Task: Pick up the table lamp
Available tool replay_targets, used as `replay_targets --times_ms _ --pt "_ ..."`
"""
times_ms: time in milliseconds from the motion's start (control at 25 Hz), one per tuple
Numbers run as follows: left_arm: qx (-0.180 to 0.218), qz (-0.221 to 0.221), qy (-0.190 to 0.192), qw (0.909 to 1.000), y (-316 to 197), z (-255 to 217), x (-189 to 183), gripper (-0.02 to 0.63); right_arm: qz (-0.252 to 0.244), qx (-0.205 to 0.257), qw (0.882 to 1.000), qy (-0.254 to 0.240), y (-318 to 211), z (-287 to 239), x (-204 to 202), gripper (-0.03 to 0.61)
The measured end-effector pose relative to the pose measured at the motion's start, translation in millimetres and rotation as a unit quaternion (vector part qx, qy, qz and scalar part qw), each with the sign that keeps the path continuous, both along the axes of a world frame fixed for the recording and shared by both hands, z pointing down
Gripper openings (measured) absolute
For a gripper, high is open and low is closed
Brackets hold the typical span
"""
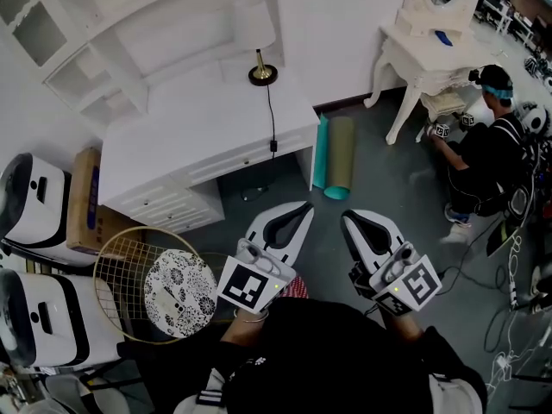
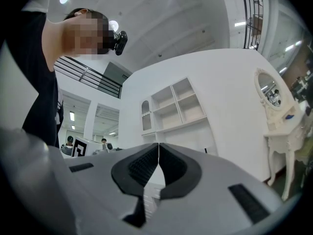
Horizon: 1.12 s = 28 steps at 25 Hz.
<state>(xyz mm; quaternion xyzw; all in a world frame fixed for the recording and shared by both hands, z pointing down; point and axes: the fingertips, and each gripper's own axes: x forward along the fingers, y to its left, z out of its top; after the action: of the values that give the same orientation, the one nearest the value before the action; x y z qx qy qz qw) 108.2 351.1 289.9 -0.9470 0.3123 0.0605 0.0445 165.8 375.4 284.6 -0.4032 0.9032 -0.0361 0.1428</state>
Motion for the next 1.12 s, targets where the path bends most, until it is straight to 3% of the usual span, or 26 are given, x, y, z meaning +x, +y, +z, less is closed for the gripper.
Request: replay_targets --times_ms 480,1120 --pt "-0.004 -0.01 0.012 0.9999 -35 1 -17 0.013 -0.002 -0.002 1.0 0.011 -34 1 -14 0.015" --pt "-0.022 -0.016 0.0 0.9996 -99 13 -48 0.014 -0.004 -0.025 1.0 0.003 -99 16 -44 0.015"
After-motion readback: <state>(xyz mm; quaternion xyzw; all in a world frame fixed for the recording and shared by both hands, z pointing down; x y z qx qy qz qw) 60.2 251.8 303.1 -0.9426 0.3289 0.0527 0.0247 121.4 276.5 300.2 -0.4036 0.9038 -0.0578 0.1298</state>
